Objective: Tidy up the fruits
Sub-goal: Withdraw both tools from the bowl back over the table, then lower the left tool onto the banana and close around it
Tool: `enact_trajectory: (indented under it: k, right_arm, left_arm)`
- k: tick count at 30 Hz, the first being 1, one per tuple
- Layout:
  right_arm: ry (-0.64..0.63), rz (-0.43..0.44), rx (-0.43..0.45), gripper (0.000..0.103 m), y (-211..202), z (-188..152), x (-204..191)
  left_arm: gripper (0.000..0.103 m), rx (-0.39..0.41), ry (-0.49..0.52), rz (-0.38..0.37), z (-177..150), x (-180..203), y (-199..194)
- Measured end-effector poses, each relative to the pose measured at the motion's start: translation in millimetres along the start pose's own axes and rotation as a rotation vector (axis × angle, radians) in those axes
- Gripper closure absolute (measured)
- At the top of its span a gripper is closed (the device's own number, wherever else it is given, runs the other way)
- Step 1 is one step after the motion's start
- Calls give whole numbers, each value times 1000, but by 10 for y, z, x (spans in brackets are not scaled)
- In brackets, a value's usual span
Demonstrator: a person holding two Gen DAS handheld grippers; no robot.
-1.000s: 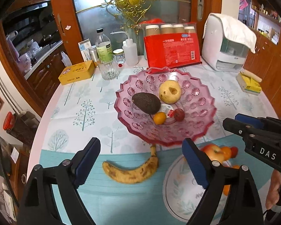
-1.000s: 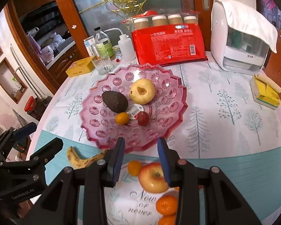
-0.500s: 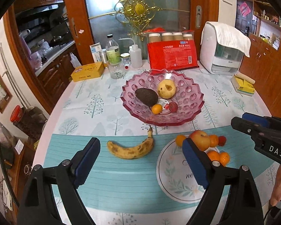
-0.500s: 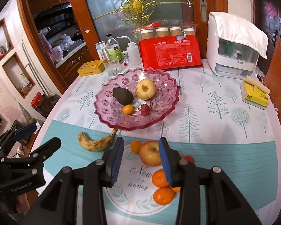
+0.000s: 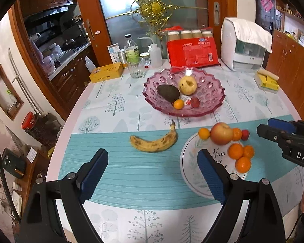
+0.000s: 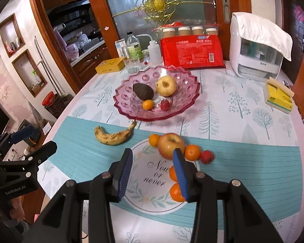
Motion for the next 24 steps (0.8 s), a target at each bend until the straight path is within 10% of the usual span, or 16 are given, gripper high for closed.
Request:
enact_trajectory:
  k: [24]
  right_arm:
    - [141, 10, -142, 61, 916, -198, -146]
  left_arm:
    - [14, -250, 352, -170, 21, -244, 1662]
Point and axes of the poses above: each gripper's, at about its wrist camera, not at the fingertips, and y roughly the way its jaws point, x to its right, z to its top, the point moved 4 cm from there along y, roughly the way its jaws point, and after that the axes turned 12 degrees about -z, right-handed, at the moved point
